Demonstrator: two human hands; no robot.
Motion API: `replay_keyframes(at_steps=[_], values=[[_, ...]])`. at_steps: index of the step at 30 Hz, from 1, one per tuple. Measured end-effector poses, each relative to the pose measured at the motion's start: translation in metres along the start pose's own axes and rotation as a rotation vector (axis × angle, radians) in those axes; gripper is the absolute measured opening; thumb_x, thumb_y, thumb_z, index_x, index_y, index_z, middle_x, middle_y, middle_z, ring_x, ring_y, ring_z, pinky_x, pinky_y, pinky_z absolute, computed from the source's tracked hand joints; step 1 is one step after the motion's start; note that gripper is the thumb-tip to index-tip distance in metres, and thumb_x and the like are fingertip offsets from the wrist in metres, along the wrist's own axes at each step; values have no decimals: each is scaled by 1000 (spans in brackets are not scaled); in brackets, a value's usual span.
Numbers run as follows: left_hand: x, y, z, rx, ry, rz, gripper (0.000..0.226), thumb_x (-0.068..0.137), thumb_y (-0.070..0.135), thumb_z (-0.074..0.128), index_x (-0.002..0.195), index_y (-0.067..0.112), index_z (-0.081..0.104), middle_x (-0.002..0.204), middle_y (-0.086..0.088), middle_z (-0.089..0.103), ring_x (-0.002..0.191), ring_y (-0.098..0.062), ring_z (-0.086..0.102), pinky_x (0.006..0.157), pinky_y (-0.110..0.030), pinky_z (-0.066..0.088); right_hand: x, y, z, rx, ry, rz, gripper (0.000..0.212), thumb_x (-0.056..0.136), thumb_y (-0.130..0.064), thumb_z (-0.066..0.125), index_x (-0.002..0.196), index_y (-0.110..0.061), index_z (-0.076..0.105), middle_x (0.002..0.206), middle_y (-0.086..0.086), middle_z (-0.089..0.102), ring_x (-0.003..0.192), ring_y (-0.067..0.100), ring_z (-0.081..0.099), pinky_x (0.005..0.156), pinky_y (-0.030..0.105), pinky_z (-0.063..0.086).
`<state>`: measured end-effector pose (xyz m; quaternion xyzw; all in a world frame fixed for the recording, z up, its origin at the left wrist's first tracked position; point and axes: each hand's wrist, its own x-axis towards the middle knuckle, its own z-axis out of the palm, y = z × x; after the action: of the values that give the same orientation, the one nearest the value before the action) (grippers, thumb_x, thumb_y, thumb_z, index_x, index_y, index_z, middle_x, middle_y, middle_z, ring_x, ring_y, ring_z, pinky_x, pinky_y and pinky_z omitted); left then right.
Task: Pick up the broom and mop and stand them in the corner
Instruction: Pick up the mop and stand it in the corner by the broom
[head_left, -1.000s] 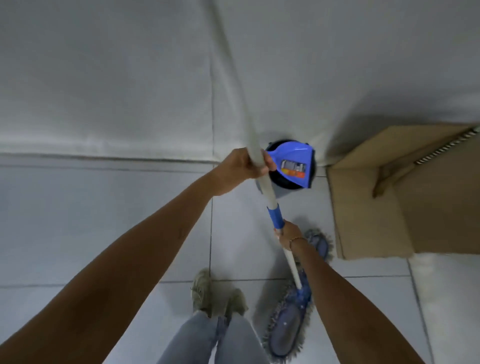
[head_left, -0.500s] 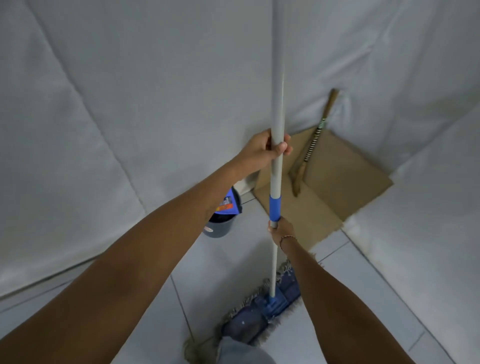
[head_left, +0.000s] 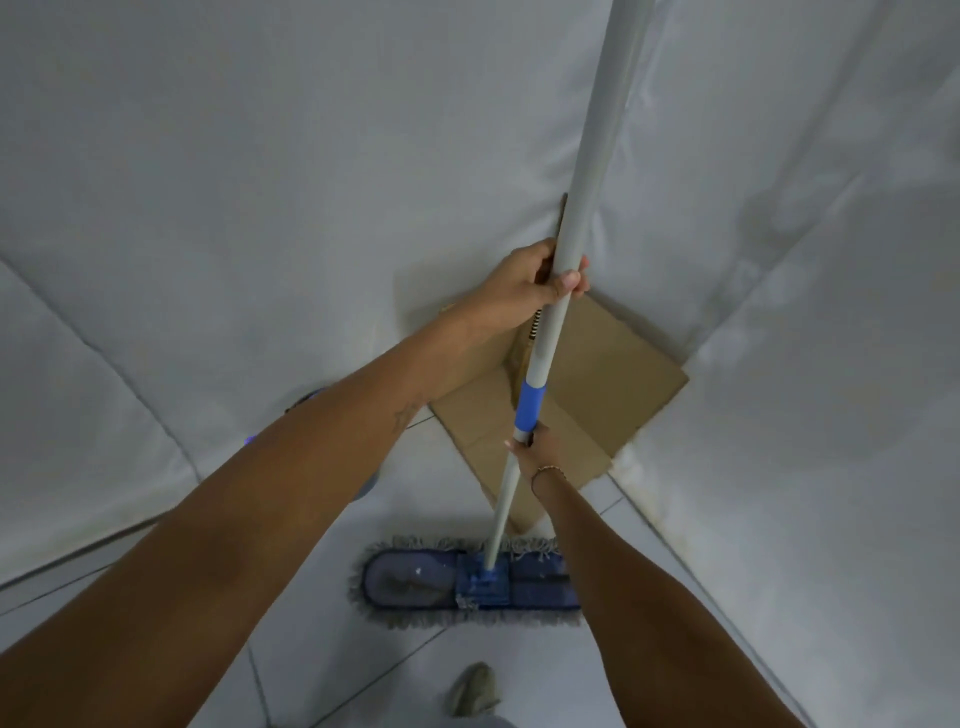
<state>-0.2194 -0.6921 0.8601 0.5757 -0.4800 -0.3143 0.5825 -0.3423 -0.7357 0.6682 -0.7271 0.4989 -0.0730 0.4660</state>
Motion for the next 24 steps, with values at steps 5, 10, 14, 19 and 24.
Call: replay_keyframes(at_steps=[5, 10, 14, 19, 24], values=[[50, -1, 19, 32, 43, 6, 22, 93, 9, 52, 113, 0, 54, 92, -4, 64, 84, -9, 64, 79, -15, 52, 43, 4, -38, -6, -88, -59, 24, 86, -4, 63, 108, 4, 57, 86, 9, 55, 88, 21, 52, 85, 36, 50], [82, -20, 22, 56, 58, -15, 21, 90, 8, 56, 111, 2, 55, 89, -3, 66, 87, -12, 65, 91, -22, 52, 81, 3, -46, -26, -81, -55, 23, 86, -4, 63, 107, 3, 58, 104, 23, 63, 100, 32, 60, 88, 35, 50], [112, -33, 15, 70, 65, -30, 28, 87, 4, 61, 112, -4, 54, 93, -7, 65, 86, -15, 66, 92, -24, 53, 120, 0, -45, -44, -102, -33, 32, 87, -5, 62, 116, 5, 55, 116, 24, 63, 109, 35, 59, 91, 38, 49], [157, -55, -10, 173, 54, -26, 30, 83, 4, 66, 111, -3, 56, 98, -8, 65, 94, -20, 65, 94, -29, 53, 179, -13, -39, -91, -101, -47, 30, 87, -7, 63, 113, 5, 57, 112, 23, 65, 106, 34, 61, 87, 37, 50], [199, -74, -47, 153, 127, -53, 30, 81, 3, 68, 108, -2, 57, 99, -7, 65, 99, -26, 66, 95, -37, 54, 232, -42, -32, -138, -132, -62, 36, 86, -7, 65, 119, 3, 56, 116, 22, 64, 109, 33, 60, 93, 39, 50]])
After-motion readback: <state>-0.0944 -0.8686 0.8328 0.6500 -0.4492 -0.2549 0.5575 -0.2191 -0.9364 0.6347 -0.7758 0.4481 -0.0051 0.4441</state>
